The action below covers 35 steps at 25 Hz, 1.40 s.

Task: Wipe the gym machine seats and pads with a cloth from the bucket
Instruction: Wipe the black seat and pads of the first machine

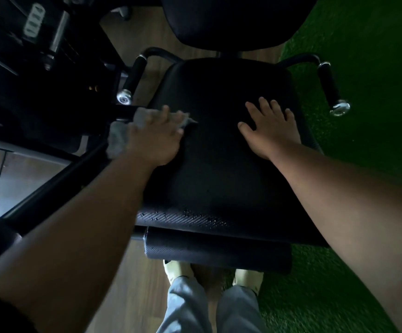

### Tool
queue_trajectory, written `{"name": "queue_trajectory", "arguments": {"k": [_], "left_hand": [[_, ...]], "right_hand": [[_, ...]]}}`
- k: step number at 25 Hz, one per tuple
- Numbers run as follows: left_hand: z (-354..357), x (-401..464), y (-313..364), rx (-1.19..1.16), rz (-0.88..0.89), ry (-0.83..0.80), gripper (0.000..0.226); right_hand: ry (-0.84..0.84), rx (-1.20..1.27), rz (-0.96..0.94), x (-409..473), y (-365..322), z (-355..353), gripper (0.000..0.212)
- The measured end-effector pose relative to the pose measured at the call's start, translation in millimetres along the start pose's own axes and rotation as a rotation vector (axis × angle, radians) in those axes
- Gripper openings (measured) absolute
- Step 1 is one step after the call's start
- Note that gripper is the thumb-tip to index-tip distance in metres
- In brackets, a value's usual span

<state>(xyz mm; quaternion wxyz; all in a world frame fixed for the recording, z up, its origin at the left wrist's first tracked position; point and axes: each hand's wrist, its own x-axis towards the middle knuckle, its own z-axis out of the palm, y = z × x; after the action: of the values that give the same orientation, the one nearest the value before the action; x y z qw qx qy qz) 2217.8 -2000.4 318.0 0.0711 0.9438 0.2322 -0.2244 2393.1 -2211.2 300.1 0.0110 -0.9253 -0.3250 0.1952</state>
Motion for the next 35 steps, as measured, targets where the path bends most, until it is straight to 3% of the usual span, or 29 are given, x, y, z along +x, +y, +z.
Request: {"name": "queue_trajectory", "arguments": {"k": [3, 5, 7, 10, 12, 15, 18, 20, 23, 26, 28, 31, 35], "left_hand": [[0, -45, 72, -0.053, 0.223, 0.077, 0.055], [7, -95, 58, -0.052, 0.338, 0.095, 0.055], [13, -117, 8, -0.054, 0.242, 0.152, 0.060], [10, -73, -53, -0.095, 0.014, 0.067, 0.073], [3, -21, -54, -0.056, 0.004, -0.019, 0.072], [-12, 18, 2, -0.050, 0.013, -0.030, 0.060], [-4, -40, 63, -0.037, 0.213, 0.081, 0.053], [17, -103, 55, -0.014, 0.291, 0.176, 0.055], [30, -129, -31, -0.030, 0.057, 0.246, 0.059], [38, -87, -94, 0.036, 0.212, 0.168, 0.048], [34, -74, -88, 0.016, 0.177, 0.236, 0.048], [31, -121, -42, -0.142, -0.064, 0.266, 0.065], [64, -194, -45, -0.161, -0.034, 0.278, 0.055]], "right_hand": [[-0.019, -0.008, 0.015, 0, 1, -2, 0.067], [-0.026, -0.023, 0.015, 1, 1, -2, 0.067], [-0.005, -0.014, 0.001, -1, 0, -1, 0.067], [-0.002, -0.001, 0.011, -1, 1, -1, 0.068], [-0.003, -0.016, 0.010, -2, -1, 0, 0.068], [0.001, -0.013, 0.009, 1, -1, -1, 0.067], [-0.018, -0.035, 0.015, 0, 0, -1, 0.068], [-0.018, -0.039, 0.015, 1, 0, -1, 0.067], [-0.007, -0.022, -0.003, 1, 0, -1, 0.067], [-0.012, -0.022, -0.011, -1, 2, -1, 0.067], [-0.032, -0.013, -0.030, 0, 0, -2, 0.067], [-0.081, -0.003, -0.046, -15, -1, -8, 0.064], [-0.093, -0.017, -0.082, -97, 3, -3, 0.059]]}}
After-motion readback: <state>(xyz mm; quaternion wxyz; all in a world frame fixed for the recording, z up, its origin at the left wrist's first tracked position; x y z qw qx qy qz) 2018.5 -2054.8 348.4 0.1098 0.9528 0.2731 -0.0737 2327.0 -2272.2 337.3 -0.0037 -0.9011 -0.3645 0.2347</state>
